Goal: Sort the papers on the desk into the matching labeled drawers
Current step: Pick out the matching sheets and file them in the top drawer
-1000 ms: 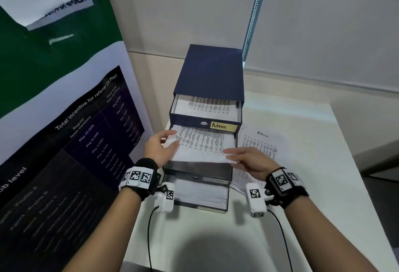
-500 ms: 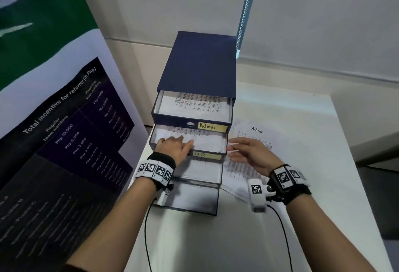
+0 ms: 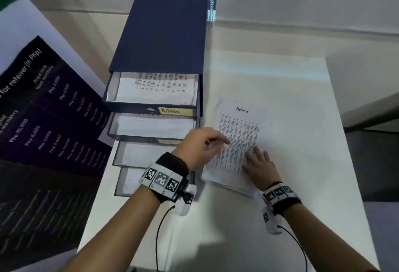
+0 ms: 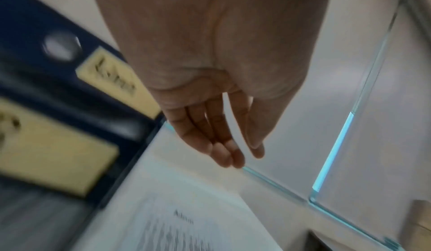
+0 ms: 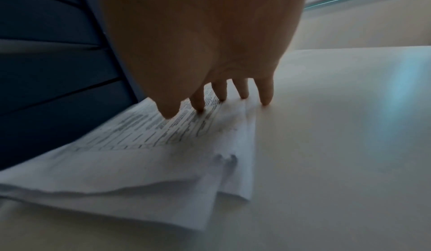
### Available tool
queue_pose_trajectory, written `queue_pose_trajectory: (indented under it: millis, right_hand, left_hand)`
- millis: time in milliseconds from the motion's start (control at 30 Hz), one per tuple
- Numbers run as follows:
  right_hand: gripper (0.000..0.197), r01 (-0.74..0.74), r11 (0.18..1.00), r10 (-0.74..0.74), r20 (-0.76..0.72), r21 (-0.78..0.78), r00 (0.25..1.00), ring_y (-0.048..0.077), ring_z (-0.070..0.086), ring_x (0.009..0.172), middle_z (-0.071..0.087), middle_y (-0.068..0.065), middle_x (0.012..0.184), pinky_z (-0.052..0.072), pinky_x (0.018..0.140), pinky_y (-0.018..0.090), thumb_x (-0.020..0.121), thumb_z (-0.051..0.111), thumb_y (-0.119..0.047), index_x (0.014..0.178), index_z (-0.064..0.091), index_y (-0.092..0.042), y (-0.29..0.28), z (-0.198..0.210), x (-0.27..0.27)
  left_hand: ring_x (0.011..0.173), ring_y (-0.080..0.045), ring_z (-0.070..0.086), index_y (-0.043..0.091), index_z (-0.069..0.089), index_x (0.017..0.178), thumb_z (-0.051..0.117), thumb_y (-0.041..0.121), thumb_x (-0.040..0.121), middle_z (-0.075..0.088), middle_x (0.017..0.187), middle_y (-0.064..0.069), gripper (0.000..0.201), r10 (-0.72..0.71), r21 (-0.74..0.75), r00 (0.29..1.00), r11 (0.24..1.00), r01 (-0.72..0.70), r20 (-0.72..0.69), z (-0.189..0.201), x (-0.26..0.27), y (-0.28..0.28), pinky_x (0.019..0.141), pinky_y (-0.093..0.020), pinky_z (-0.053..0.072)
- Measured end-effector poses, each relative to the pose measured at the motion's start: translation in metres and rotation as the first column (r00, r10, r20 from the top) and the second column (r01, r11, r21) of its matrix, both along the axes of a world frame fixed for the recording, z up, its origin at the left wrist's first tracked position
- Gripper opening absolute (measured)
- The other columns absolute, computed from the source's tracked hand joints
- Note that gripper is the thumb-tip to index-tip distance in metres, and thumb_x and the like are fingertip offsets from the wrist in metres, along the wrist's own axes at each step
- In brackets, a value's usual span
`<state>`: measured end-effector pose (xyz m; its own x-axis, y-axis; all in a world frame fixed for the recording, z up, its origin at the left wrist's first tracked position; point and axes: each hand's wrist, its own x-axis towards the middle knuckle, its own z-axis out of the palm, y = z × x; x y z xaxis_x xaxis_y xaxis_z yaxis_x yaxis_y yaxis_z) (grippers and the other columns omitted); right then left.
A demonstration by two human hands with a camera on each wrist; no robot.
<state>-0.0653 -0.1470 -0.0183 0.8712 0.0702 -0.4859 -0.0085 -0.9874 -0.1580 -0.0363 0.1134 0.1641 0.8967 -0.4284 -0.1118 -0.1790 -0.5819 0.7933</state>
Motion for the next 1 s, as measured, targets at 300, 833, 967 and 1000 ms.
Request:
queue_pose_trajectory:
  millis: [300, 833, 967, 1000]
  right_hand:
    - [0.027, 0.298, 0.903, -0.338, 0.084, 0.310, 0.937, 0.035, 0.047, 0.125, 0.047, 0.018, 0.137, 0.037, 0.107, 0.039, 0.084, 0.072, -0.039, 0.100, 0.070, -0.017, -0.058, 0.014, -0.023]
    - [0.035, 0.642, 0.575, -0.680, -0.141, 0.508, 0.720, 0.020, 0.062, 0.061, 0.066, 0.003, 0.069, 0.055, 0.060, 0.032, 0.074, 0.083, -0.034, 0.075, 0.063, -0.005, -0.056, -0.006, 0.005]
    - [0.037, 0.637, 0.596, -0.629, -0.209, 0.488, 0.749, 0.014, 0.053, 0.051, 0.059, 0.002, 0.059, 0.046, 0.053, 0.023, 0.083, 0.076, -0.034, 0.062, 0.061, -0.007, -0.065, -0.004, 0.002]
    - [0.038, 0.637, 0.610, -0.623, -0.212, 0.472, 0.753, 0.014, 0.049, 0.051, 0.055, 0.002, 0.058, 0.043, 0.050, 0.023, 0.086, 0.073, -0.032, 0.061, 0.056, -0.009, -0.067, 0.000, 0.003]
  left_hand:
    - [0.118, -0.031, 0.052, 0.007, 0.043, 0.136, 0.064, 0.026, 0.091, 0.045, 0.131, -0.015, 0.053, 0.314, 0.419, 0.877, 0.896, -0.146, -0.365, -0.158, 0.002, -0.080, 0.104, -0.040, 0.045]
    - [0.104, -0.014, 0.058, 0.019, 0.065, 0.093, 0.065, 0.036, 0.092, 0.053, 0.129, -0.003, 0.017, 0.587, 0.090, 0.746, 0.801, -0.592, -0.314, -0.170, 0.015, -0.100, 0.091, -0.021, 0.041]
    - [0.134, -0.012, 0.041, 0.019, 0.065, 0.111, 0.061, 0.050, 0.091, 0.040, 0.149, 0.004, 0.037, 0.532, 0.026, 0.758, 0.824, -0.565, -0.376, -0.174, 0.009, -0.104, 0.113, -0.032, 0.033]
    - [0.132, -0.013, 0.043, 0.015, 0.064, 0.119, 0.059, 0.047, 0.093, 0.042, 0.147, 0.001, 0.042, 0.549, 0.026, 0.757, 0.815, -0.579, -0.356, -0.176, 0.010, -0.103, 0.112, -0.030, 0.034]
